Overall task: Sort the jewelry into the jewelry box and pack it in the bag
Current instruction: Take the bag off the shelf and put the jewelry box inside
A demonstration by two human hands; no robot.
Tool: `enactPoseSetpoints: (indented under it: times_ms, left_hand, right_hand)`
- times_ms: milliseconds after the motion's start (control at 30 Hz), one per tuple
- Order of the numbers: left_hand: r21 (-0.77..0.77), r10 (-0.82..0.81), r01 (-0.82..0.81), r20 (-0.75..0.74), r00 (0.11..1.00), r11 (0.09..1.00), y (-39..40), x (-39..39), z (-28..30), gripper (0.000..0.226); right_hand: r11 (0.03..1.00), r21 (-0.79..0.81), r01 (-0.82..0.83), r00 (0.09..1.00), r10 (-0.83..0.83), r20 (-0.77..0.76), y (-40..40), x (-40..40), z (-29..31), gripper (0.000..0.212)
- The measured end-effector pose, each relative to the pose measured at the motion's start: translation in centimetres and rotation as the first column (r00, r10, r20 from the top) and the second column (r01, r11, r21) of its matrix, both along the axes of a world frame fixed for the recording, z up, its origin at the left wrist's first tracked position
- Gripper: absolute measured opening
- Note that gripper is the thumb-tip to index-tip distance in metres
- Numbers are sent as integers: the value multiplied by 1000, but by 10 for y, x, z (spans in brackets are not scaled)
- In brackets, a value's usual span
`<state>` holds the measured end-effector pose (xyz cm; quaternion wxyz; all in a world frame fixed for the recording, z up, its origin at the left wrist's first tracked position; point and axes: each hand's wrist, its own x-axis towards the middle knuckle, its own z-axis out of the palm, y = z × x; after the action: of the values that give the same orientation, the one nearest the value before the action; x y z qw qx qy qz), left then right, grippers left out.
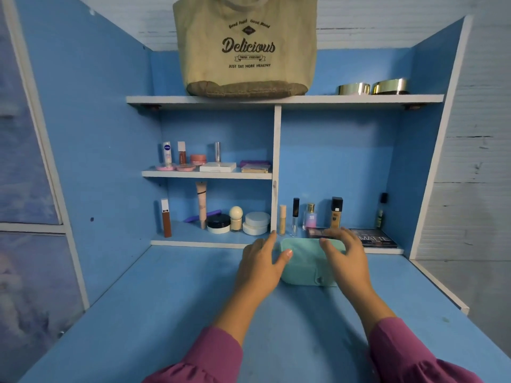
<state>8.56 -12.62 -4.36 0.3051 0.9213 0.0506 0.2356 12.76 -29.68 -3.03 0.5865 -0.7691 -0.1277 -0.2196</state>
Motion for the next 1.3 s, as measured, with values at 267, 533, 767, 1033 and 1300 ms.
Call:
enactPoseSetpoints:
  times_ms: [267,533,767,1033,1300]
  left_hand:
    - [139,68,-91,158,985,986,46,-4,109,64]
    - [179,117,-232,493,862,956,88,-4,242,54]
    - [124,191,-281,477,858,952,124,19,297,57]
    - [70,236,-258,230,944,964,144,49,324,69]
    - [37,193,-205,199,961,978,162,74,318,78]
  right_hand:
    - [989,-10,-144,982,144,125,36,-6,101,33]
    - [960,-28,-277,929,275,247,63,4,229,40]
    - [979,-66,-191,933,202,297,79,40,294,52]
    - [990,-123,-66,988,82,131,87,95,315,77]
    - [971,-236,-39,995,60,82,94,122,317,86]
